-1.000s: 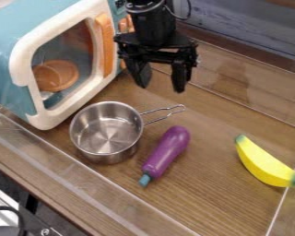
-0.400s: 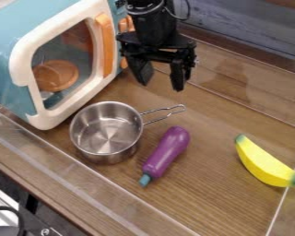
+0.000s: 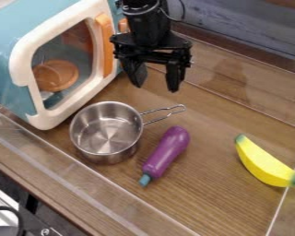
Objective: Remove the eggplant from inside the silver pot and put it on the table
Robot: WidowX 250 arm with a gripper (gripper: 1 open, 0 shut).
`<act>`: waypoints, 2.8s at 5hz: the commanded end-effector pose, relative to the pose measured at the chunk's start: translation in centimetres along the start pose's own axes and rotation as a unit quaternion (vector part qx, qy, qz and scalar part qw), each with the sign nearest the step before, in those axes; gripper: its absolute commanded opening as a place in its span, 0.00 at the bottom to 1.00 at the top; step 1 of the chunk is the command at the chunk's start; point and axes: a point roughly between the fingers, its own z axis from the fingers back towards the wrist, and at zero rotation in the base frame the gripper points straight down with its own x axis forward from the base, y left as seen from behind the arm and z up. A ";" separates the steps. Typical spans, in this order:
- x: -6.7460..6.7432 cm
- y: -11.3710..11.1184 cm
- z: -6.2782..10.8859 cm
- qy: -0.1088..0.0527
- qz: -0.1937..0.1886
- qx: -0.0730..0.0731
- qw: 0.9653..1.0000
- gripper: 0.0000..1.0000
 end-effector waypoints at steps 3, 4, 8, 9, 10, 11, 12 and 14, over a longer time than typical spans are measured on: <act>1.9 -0.3 2.6 -0.049 0.033 0.013 0.998 1.00; 1.9 -0.8 2.1 -0.052 0.042 0.018 0.998 1.00; 3.0 1.3 2.6 -0.061 0.019 0.022 0.998 1.00; 2.7 1.3 1.9 -0.058 -0.006 0.020 0.998 1.00; 2.5 1.3 2.2 -0.063 0.018 0.027 0.997 0.00; 2.3 1.3 2.5 -0.069 0.039 0.034 0.996 1.00; 3.6 0.5 2.5 -0.074 0.058 0.040 0.995 1.00; 4.6 -0.8 3.2 -0.076 0.058 0.044 0.994 1.00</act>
